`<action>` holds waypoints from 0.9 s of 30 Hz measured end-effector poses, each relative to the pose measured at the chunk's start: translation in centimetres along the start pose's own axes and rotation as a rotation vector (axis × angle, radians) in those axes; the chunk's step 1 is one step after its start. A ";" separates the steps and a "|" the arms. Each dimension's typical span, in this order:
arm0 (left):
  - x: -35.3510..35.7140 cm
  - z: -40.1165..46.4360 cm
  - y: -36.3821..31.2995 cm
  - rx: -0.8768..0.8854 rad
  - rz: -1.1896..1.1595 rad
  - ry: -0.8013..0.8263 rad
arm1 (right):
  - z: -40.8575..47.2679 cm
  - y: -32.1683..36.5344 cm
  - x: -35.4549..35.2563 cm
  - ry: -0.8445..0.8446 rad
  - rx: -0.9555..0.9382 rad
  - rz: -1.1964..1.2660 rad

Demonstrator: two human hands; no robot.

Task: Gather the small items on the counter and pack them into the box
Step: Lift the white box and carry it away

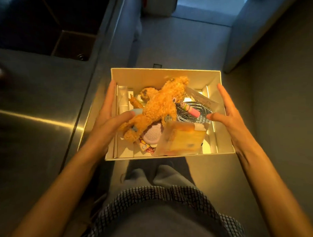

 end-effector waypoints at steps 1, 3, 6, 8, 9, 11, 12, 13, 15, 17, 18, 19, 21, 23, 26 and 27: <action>1.9 0.9 -0.2 0.002 0.000 0.020 | 0.3 -0.6 -1.9 -0.019 0.004 0.008; 5.7 2.8 -0.2 0.005 0.016 0.064 | 1.0 -1.7 -5.6 -0.047 0.010 0.030; 11.1 5.4 -0.5 0.019 0.006 0.142 | 1.9 -3.5 -10.7 -0.095 0.043 0.054; 14.4 6.9 -0.5 0.028 0.014 0.196 | 2.1 -4.4 -13.7 -0.131 0.059 0.073; 15.9 7.7 -0.6 0.026 0.012 0.219 | 2.2 -4.9 -15.2 -0.149 0.074 0.094; 18.7 9.3 -0.6 0.015 0.002 0.253 | 2.6 -6.0 -17.8 -0.175 0.102 0.152; 20.0 10.2 -0.7 0.015 0.005 0.268 | 3.0 -6.5 -19.0 -0.182 0.107 0.180; 21.2 11.0 -0.8 0.018 0.015 0.282 | 3.5 -6.7 -20.0 -0.191 0.112 0.196; 23.2 12.8 -0.7 0.020 0.020 0.308 | 5.0 -7.2 -22.0 -0.223 0.127 0.172; 24.8 14.8 -0.3 0.002 0.009 0.322 | 7.3 -7.1 -23.5 -0.219 0.122 0.121; 25.5 15.9 0.0 -0.010 0.005 0.327 | 8.5 -6.8 -23.9 -0.187 0.103 0.123; 26.2 17.1 0.2 -0.018 0.005 0.331 | 9.7 -6.6 -24.2 -0.157 0.096 0.137; 27.3 19.8 0.9 -0.032 0.004 0.343 | 12.2 -6.7 -25.2 -0.157 0.127 0.144; 28.5 23.0 1.6 -0.049 0.000 0.354 | 14.6 -6.1 -26.3 -0.211 0.116 0.131; 30.4 28.4 1.9 -0.057 -0.002 0.378 | 19.0 -4.6 -28.3 -0.286 0.107 0.056; 30.9 30.2 1.8 -0.059 -0.001 0.383 | 20.7 -4.1 -28.8 -0.285 0.126 0.029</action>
Point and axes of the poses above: each hand's wrist, its own z-axis towards the middle knuckle, its own x-axis out of the palm, y = z × x, the point moved 10 cm from there along z, towards the middle knuckle, and after that the axes turned 12 degrees about x, right-handed, at the moved point
